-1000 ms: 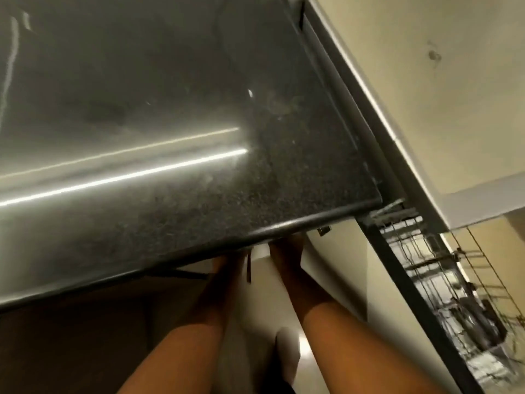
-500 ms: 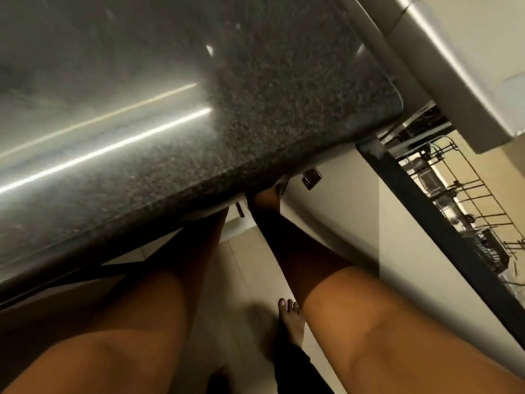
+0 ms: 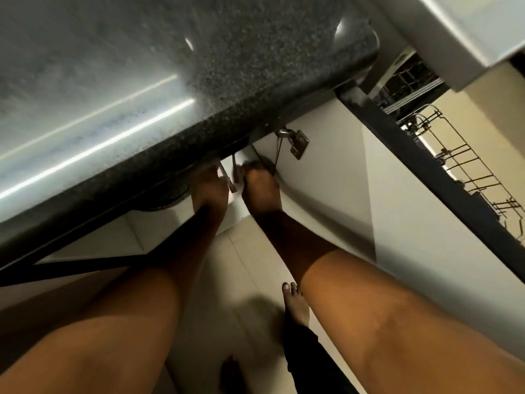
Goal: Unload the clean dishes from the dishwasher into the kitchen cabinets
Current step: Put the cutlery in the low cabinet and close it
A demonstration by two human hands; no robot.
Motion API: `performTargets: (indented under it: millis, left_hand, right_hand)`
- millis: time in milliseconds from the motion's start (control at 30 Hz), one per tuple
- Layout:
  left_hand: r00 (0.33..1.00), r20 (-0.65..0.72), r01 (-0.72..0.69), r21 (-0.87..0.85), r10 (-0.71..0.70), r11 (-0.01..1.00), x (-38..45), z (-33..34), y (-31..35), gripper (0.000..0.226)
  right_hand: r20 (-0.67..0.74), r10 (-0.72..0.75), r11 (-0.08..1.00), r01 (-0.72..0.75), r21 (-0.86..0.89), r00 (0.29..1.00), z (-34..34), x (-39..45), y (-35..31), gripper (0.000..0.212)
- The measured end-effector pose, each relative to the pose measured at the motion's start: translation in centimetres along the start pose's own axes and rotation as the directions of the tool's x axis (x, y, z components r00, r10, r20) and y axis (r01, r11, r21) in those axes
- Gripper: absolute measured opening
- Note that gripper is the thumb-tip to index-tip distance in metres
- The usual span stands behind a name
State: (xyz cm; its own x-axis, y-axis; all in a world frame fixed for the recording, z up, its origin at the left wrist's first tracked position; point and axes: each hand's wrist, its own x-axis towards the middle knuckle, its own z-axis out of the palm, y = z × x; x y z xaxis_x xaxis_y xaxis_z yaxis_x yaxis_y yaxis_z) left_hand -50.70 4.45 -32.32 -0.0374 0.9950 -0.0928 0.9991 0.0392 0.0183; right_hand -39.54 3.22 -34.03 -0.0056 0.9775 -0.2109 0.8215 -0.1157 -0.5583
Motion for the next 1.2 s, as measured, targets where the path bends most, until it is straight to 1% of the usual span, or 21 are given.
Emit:
performTargets:
  millis: [33,67,100,133,167,200,267,367,500,633,767,833,933,1067,1200]
  left_hand:
    - [1.0,0.029,-0.004,0.003,0.004,1.0,-0.4,1.5,-0.6,0.028]
    - [0.997,0.041,-0.059,-0.063,0.062,0.996,-0.8,3.1,-1.0,0.031]
    - [0.985,0.107,-0.12,-0.137,0.135,0.983,-1.8,4.1,-1.2,0.036]
    - [0.972,0.105,-0.196,-0.14,0.211,0.971,-3.0,4.1,-1.2,0.041]
    - [0.963,0.102,-0.233,-0.151,0.25,0.961,-3.7,4.4,-1.3,0.045]
    - [0.957,0.085,-0.267,-0.106,0.276,0.958,-4.2,4.7,-1.5,0.049]
    - [0.958,0.076,-0.274,-0.043,0.277,0.961,-4.9,5.2,-1.9,0.056]
    - [0.955,0.103,-0.286,0.062,0.279,0.956,-5.2,5.1,-2.2,0.06]
    - [0.954,0.079,-0.296,0.104,0.288,0.95,-5.0,4.8,-2.0,0.063]
    - [0.956,0.09,-0.289,0.157,0.278,0.944,-4.3,4.7,-2.0,0.063]
    - [0.966,0.109,-0.249,0.129,0.236,0.96,-3.3,4.6,-1.8,0.067]
    - [0.969,0.111,-0.234,0.117,0.221,0.965,-3.2,4.5,-1.8,0.07]
    - [0.968,0.097,-0.239,0.09,0.23,0.967,-3.7,3.9,-1.8,0.069]
    - [0.968,0.091,-0.24,0.035,0.236,0.97,-5.2,2.2,-2.0,0.07]
    - [0.974,0.101,-0.204,-0.024,0.205,0.979,-7.8,-0.5,-2.1,0.069]
  right_hand:
    - [-0.027,-0.057,0.998,0.056,-0.023,0.998,-0.5,-0.8,-0.1,0.034]
    - [-0.031,-0.119,0.99,0.116,-0.075,0.992,-0.7,-2.0,-0.1,0.04]
    - [0.013,-0.157,0.98,0.157,-0.12,0.988,-0.6,-2.8,-0.1,0.046]
    - [0.08,-0.16,0.969,0.172,-0.175,0.984,-0.3,-3.2,0.1,0.049]
    - [0.127,-0.162,0.956,0.187,-0.227,0.979,0.0,-3.5,0.4,0.052]
    - [0.159,-0.173,0.939,0.212,-0.272,0.972,0.2,-3.7,0.5,0.054]
    - [0.161,-0.18,0.922,0.224,-0.317,0.97,0.3,-4.0,0.6,0.057]
    - [0.153,-0.186,0.896,0.231,-0.38,0.971,0.6,-4.0,0.4,0.06]
    - [0.129,-0.197,0.873,0.233,-0.427,0.972,0.5,-3.6,0.3,0.059]
    - [0.129,-0.135,0.874,0.18,-0.452,0.982,0.1,-2.3,0.2,0.059]
    - [0.176,-0.122,0.85,0.194,-0.489,0.977,-0.4,-1.6,0.3,0.069]
    - [0.187,-0.116,0.869,0.191,-0.457,0.975,-0.6,-1.7,0.4,0.071]
    - [0.162,-0.13,0.905,0.184,-0.383,0.978,-0.8,-2.4,0.7,0.069]
    - [0.14,-0.157,0.885,0.202,-0.42,0.978,-1.5,-4.0,0.6,0.074]
    - [0.088,-0.17,0.871,0.191,-0.452,0.982,-2.8,-6.5,-0.2,0.068]
